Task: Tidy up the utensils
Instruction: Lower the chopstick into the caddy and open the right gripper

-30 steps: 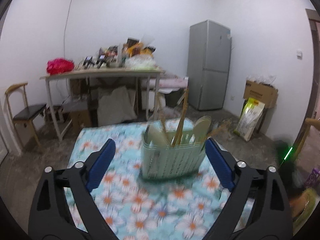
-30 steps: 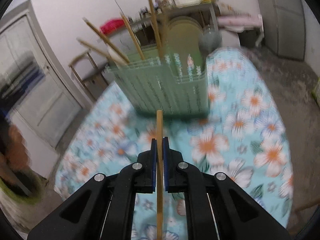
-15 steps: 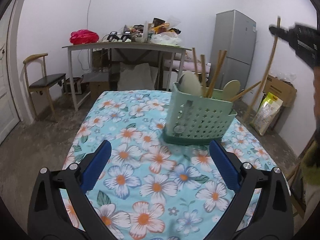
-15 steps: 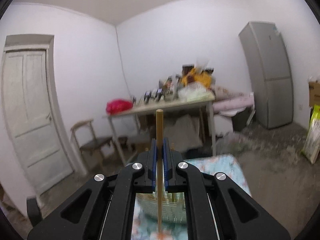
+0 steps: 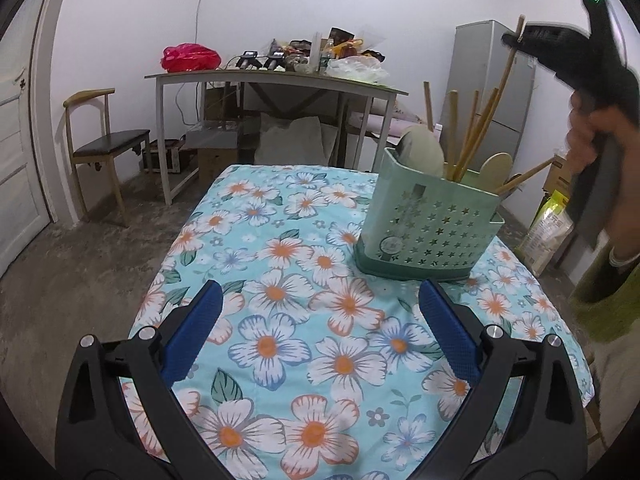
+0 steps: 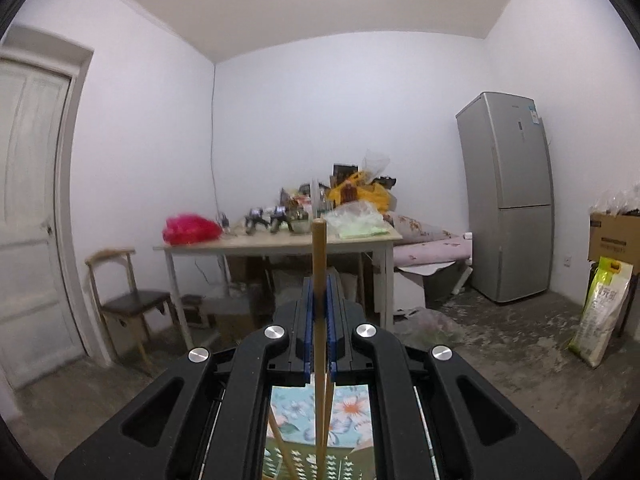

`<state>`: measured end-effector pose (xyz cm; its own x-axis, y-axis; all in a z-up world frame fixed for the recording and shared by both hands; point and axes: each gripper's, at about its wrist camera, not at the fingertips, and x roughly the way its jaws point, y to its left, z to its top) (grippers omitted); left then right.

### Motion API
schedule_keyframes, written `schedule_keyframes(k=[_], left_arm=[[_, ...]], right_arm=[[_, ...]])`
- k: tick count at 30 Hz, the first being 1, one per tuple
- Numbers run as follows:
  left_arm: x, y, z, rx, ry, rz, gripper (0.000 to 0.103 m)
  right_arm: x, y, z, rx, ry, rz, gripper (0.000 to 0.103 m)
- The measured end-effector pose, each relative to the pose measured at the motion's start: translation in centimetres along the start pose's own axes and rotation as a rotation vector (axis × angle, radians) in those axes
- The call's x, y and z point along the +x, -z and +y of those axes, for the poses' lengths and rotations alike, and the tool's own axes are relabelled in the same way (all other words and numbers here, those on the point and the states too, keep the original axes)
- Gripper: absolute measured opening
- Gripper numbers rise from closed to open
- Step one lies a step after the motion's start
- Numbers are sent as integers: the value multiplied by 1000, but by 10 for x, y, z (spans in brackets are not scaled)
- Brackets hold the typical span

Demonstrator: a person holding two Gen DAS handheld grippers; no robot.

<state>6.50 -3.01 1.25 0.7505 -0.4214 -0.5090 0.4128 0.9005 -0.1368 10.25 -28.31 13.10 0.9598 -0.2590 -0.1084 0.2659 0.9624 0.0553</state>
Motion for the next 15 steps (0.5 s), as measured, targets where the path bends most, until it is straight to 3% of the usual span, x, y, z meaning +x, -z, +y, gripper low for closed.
schedule_keyframes(k=[3, 5, 6, 15], left_arm=[[0, 0, 2, -5, -12, -1, 95], [0, -1, 3, -7, -18, -1, 95], [0, -1, 4, -10, -21, 1, 95], [-11, -10, -4, -1, -60, -38, 95]], right_arm=[[12, 22, 4, -22, -34, 76, 9], [9, 29, 3, -14, -49, 94, 23], [3, 30, -1, -2, -64, 91, 37], [-80, 19, -25, 47, -155, 46, 75]])
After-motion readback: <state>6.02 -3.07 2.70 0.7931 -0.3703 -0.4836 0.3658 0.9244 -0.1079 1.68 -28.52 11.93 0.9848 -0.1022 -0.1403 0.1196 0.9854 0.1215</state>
